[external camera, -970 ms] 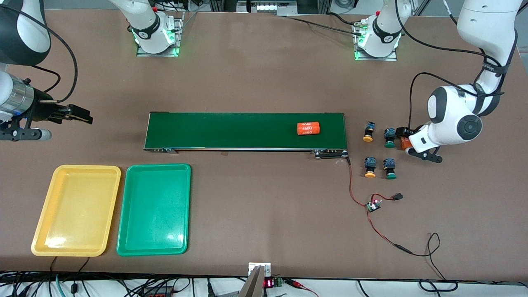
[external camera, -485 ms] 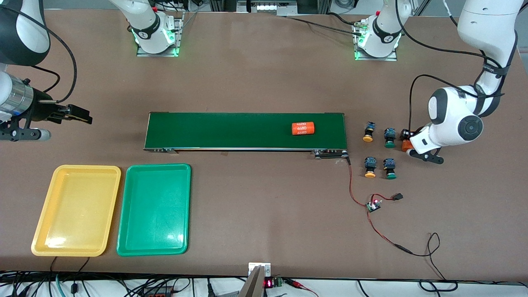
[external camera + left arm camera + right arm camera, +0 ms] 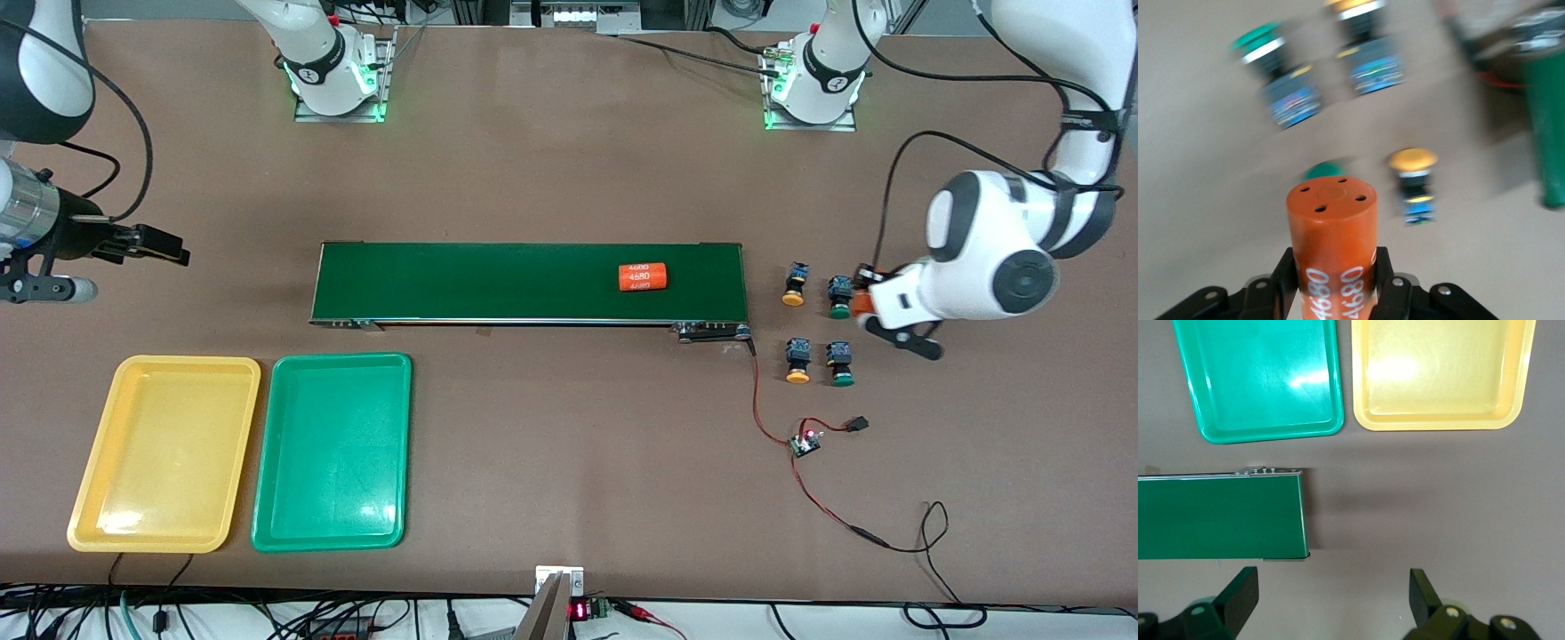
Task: Sort buttons by color to trays
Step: 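Place the second orange cylinder on the belt with the left gripper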
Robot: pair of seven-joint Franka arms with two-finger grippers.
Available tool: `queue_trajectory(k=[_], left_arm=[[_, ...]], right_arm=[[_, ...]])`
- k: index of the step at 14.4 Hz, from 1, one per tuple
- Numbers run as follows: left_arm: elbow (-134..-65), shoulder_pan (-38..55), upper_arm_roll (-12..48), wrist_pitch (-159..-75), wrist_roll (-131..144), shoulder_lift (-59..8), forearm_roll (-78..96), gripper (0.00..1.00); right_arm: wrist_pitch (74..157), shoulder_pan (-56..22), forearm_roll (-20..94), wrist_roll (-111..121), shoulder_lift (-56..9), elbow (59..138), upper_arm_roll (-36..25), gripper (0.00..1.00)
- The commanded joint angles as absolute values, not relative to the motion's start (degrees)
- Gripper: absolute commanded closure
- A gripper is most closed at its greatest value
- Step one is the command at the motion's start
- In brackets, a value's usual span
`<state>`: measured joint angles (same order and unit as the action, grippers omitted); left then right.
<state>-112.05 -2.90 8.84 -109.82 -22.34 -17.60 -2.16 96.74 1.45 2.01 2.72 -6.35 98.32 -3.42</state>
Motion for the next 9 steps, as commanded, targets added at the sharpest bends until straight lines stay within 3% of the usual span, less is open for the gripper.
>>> queue_trajectory(k=[1, 5, 9], left_arm=[[-111.27, -2.64, 14.66, -108.98, -29.42, -18.10, -1.67, 0.77], [-111.44, -0.27, 21.17, -111.52, -39.61, -18.46, -1.58, 0.81], [-113.20, 1.66, 23.38, -119.24, -53.84, -22.31, -1.58, 0.80]], right_arm=[[95.63, 2.02, 2.81, 3.78, -6.24, 98.17, -3.25, 0.00], [95.54, 1.93, 2.81, 3.08, -6.15, 98.09, -3.25, 0.00], [95.54, 1.93, 2.90, 2.90, -6.24, 98.09, -3.25, 0.00]])
